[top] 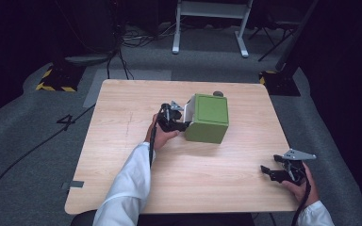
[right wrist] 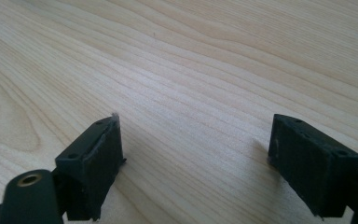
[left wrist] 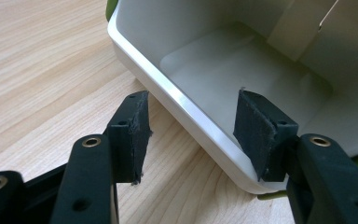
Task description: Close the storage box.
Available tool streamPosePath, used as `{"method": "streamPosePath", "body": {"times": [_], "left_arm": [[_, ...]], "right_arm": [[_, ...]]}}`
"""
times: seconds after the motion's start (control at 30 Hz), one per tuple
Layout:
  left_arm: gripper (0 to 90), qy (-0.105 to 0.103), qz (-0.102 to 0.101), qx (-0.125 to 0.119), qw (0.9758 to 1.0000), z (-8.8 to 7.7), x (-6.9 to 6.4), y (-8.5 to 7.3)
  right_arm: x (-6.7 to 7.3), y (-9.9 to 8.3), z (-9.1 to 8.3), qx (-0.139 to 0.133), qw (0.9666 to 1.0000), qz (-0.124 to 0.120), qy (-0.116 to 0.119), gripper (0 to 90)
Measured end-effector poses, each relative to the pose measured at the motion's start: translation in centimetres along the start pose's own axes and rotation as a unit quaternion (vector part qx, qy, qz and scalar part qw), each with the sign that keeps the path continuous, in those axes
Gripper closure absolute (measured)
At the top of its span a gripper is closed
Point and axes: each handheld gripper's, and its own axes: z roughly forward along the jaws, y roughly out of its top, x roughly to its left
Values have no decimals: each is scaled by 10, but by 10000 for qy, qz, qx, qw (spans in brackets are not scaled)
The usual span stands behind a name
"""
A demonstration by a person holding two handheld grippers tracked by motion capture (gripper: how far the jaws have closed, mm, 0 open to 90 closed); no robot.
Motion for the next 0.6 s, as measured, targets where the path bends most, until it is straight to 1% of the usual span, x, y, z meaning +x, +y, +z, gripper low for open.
{"method": "streamPosePath", "body": {"times": [0.03, 0.07, 0.1, 0.17, 0.27, 0.3, 0.47, 0.5, 0.57, 0.6], "left_arm": [[458, 46, 94, 24, 9999, -1, -1, 1], [458, 51, 107, 19, 9999, -2, -1, 2], [458, 72, 174, 20, 9998, -3, -1, 2], [455, 110, 230, 52, 9997, -6, -1, 4], [448, 148, 254, 43, 9996, -10, -1, 4], [447, 149, 284, 69, 9995, -14, 0, 5], [432, 185, 316, 45, 9993, -22, 2, 6], [428, 184, 347, 59, 9992, -26, 3, 7], [420, 183, 369, 57, 9991, -29, 3, 7], [417, 210, 419, 99, 9989, -33, 4, 7]], "right_arm": [[0, 0, 0, -3, 10000, -7, -2, 176], [0, 0, 0, -3, 10000, -7, 0, 176], [0, 0, 0, -2, 10000, -6, -2, 176], [0, 0, 0, -1, 10000, -2, 0, 176], [0, 0, 0, -2, 10000, -7, -3, 176], [0, 0, 0, -3, 10000, -8, -2, 176], [0, 0, 0, -3, 10000, -8, -3, 176], [0, 0, 0, -4, 10000, -8, -2, 176], [0, 0, 0, -3, 10000, -8, -2, 176], [0, 0, 0, -3, 10000, -8, -3, 176]]}}
